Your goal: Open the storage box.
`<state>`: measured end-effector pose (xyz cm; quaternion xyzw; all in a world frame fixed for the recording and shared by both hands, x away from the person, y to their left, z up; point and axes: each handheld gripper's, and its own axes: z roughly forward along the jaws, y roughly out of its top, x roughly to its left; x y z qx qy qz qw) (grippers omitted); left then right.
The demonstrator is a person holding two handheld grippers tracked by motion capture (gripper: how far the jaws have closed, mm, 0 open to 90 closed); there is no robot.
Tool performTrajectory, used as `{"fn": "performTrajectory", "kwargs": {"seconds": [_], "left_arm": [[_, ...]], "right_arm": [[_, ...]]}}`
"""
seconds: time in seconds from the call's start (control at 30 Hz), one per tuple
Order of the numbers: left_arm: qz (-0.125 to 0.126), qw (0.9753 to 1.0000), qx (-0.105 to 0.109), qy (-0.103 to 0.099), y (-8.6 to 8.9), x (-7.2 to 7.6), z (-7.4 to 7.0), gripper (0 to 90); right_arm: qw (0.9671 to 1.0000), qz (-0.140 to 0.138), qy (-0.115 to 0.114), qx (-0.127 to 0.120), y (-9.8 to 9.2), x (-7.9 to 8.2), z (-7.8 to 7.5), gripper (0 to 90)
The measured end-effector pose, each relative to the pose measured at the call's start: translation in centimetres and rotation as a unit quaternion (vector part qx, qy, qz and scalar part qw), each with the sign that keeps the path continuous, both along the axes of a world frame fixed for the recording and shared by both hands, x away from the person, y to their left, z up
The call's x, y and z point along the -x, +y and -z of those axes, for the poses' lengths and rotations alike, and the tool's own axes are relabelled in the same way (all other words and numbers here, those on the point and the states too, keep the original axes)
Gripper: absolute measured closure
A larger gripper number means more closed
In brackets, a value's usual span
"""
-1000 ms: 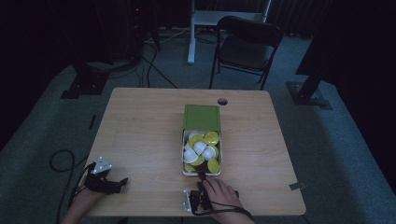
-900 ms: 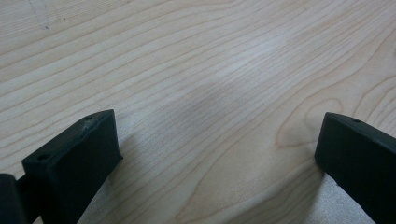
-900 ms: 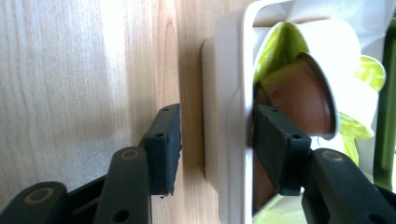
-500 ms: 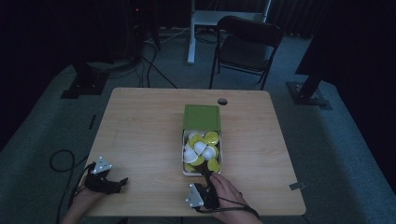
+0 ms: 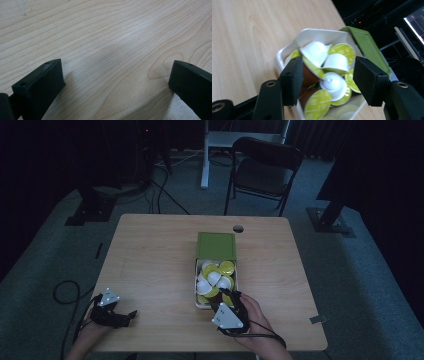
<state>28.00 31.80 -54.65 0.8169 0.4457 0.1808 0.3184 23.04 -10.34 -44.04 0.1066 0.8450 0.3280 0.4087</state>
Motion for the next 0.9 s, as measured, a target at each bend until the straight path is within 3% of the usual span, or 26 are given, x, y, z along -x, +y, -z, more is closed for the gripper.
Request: {"fn": "performTrajectory", "kwargs": {"seconds": [0.2,0.5,0.63,0.73,0.83,0.9], "left_arm": [[0.0,1.0,0.0,0.0,0.0,0.0,0.0,0.0],[0.0,1.0,0.0,0.0,0.0,0.0,0.0,0.0],[0.0,1.0,0.0,0.0,0.0,0.0,0.0,0.0],[0.0,1.0,0.0,0.0,0.0,0.0,0.0,0.0],[0.0,1.0,0.0,0.0,0.0,0.0,0.0,0.0],[0.0,1.0,0.0,0.0,0.0,0.0,0.0,0.0]], "right_arm": [[0.999,0.016,0.003,-0.041,-1.5,-1.0,-0.5,40.7],[0.9943,0.031,0.011,-0.102,-3.4,-2.0,-0.8,36.0],[0.9909,0.039,0.018,-0.128,-4.0,-2.3,-0.9,35.1],[0.9874,0.061,0.016,-0.145,-4.8,-2.7,-0.8,29.1],[0.9846,0.073,0.023,-0.157,-5.4,-3.0,-0.7,28.9],[0.9796,0.09,0.032,-0.177,-6.2,-3.4,-0.5,26.4]]}}
